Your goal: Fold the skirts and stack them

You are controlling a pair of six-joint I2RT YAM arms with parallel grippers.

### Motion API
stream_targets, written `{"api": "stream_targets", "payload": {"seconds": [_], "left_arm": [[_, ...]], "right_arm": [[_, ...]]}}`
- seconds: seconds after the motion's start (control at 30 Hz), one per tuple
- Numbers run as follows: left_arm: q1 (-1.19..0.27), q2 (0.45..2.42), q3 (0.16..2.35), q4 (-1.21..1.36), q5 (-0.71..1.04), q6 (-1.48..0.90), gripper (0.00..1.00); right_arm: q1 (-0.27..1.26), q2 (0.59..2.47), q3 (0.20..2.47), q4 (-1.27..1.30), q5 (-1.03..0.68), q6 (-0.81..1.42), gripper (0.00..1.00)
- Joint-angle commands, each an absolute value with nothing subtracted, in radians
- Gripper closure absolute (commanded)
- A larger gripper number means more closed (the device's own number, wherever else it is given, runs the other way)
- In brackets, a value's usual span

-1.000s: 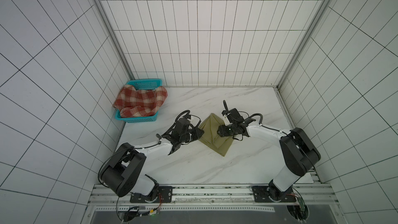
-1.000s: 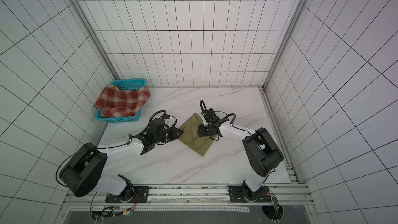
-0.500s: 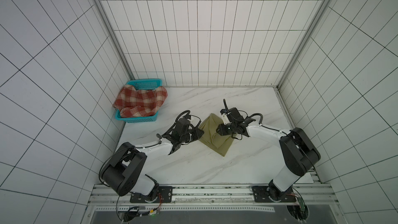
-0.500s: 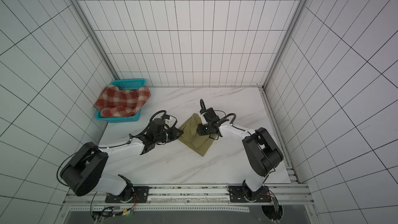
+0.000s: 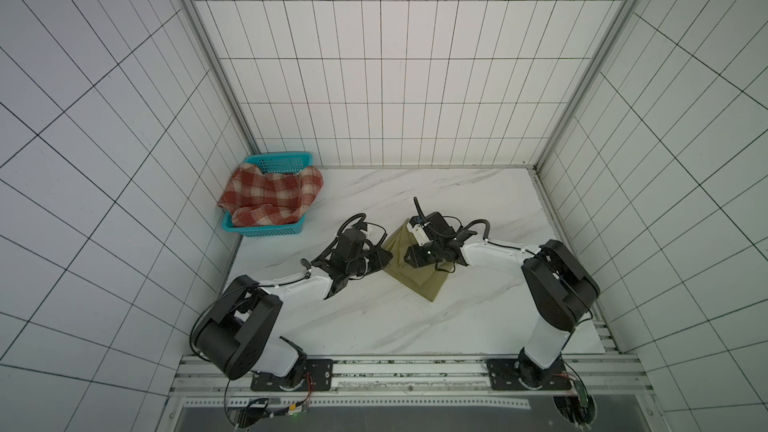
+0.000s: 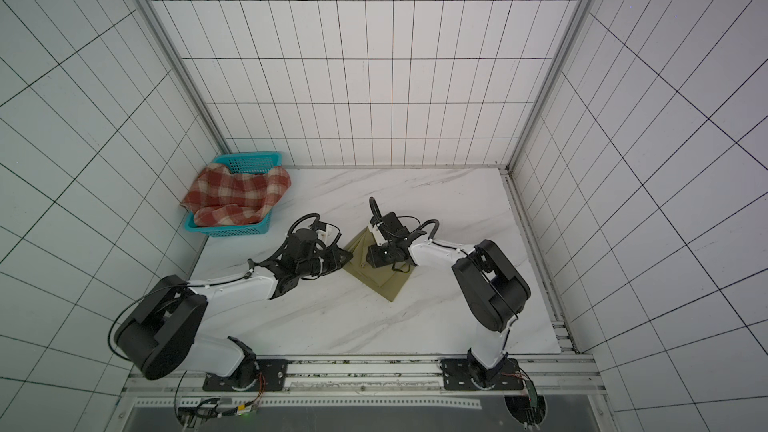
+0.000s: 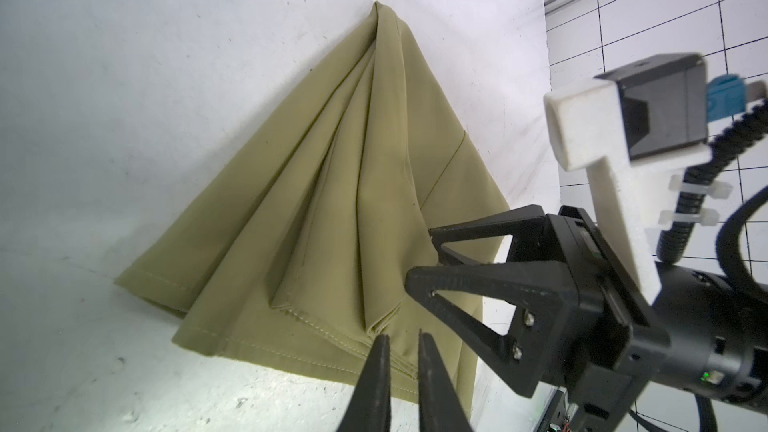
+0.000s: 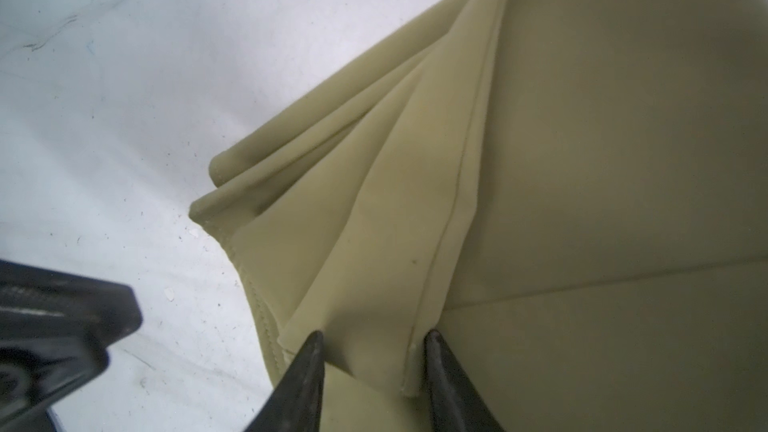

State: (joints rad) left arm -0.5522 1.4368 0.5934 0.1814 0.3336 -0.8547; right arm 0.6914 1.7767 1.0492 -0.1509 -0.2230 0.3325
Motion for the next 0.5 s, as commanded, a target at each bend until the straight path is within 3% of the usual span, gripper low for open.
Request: {"api": "stream_targets", "payload": {"seconds": [0.0, 0.47], "left_arm": [[-0.545, 1.410, 0.584, 0.179, 0.317, -0.840, 0.85], [-0.534, 1.413, 0.602, 0.163, 0.313, -0.821, 0.85]], "right_arm": [[0.717, 1.780, 1.158, -0.138, -0.234, 0.328, 0.55], [0.742, 1.760, 1.179, -0.122, -0.251, 0.337, 0.47]]}}
